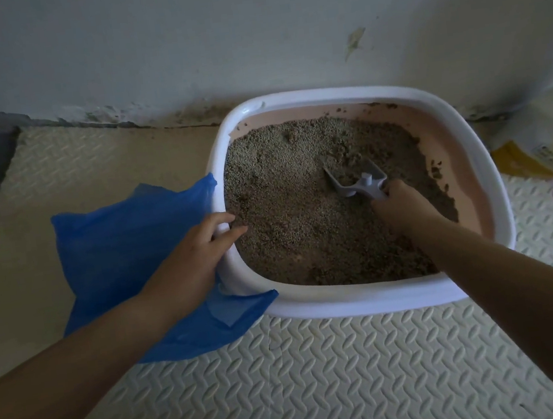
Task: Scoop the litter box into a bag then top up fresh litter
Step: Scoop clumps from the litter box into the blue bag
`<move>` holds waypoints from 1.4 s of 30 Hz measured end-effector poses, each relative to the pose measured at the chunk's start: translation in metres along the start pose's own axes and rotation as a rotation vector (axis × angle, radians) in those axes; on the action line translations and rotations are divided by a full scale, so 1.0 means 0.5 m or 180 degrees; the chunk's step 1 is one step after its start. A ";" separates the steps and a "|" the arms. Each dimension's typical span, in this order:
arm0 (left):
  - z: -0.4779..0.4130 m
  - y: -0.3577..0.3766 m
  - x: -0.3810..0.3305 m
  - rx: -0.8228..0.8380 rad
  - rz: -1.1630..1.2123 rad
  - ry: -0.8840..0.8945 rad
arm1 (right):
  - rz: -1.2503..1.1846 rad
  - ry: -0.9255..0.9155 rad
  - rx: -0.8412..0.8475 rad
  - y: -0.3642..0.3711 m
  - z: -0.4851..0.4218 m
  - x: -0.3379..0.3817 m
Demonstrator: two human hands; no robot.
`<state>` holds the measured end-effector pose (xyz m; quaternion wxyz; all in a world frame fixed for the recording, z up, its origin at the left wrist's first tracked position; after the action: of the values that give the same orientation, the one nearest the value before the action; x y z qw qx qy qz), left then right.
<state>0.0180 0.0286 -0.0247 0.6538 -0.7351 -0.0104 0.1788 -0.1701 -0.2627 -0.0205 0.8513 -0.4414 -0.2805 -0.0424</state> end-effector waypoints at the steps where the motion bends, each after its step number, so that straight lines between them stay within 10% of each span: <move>1: 0.000 0.000 0.000 -0.0012 -0.0003 0.0009 | -0.0002 0.0008 -0.0003 0.000 -0.015 0.006; 42: 0.004 -0.035 -0.016 0.0497 -0.0214 -0.0087 | -0.0571 -0.1521 -0.0359 -0.020 0.180 0.005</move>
<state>0.0137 0.0309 -0.0058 0.7146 -0.6786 -0.0300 0.1669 -0.2108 -0.1985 0.0292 0.7278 -0.4589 -0.5089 -0.0278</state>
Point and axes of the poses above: each hand's wrist, its own z-axis away from the middle knuckle, its own y-axis out of the palm, x = y × z, the point moved 1 cm from there along -z, towards the middle knuckle, and after that the axes turned 12 degrees about -z, right-handed, at the moved point
